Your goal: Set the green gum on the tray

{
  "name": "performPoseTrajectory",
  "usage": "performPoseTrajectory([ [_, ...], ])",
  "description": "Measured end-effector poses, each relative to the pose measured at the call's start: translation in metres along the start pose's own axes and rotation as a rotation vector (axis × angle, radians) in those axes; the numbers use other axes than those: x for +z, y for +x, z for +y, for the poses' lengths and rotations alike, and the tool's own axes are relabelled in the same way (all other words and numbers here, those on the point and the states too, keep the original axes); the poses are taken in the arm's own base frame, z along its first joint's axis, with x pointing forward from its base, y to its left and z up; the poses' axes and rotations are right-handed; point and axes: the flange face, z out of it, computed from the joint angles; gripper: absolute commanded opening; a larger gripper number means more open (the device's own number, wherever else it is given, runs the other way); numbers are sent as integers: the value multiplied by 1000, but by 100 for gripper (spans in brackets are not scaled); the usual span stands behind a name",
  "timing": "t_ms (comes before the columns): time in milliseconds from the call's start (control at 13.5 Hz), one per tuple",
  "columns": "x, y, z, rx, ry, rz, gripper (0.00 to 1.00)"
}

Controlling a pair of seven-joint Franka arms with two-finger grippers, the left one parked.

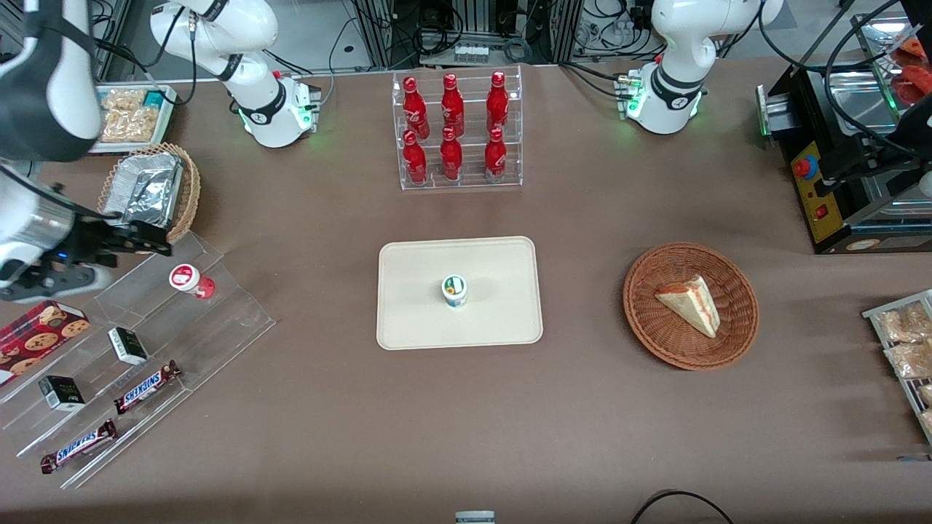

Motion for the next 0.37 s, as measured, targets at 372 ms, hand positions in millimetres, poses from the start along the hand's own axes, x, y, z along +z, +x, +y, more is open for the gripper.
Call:
performPoseTrajectory([
  [372,-33,-39,1,4,15,-29,100],
])
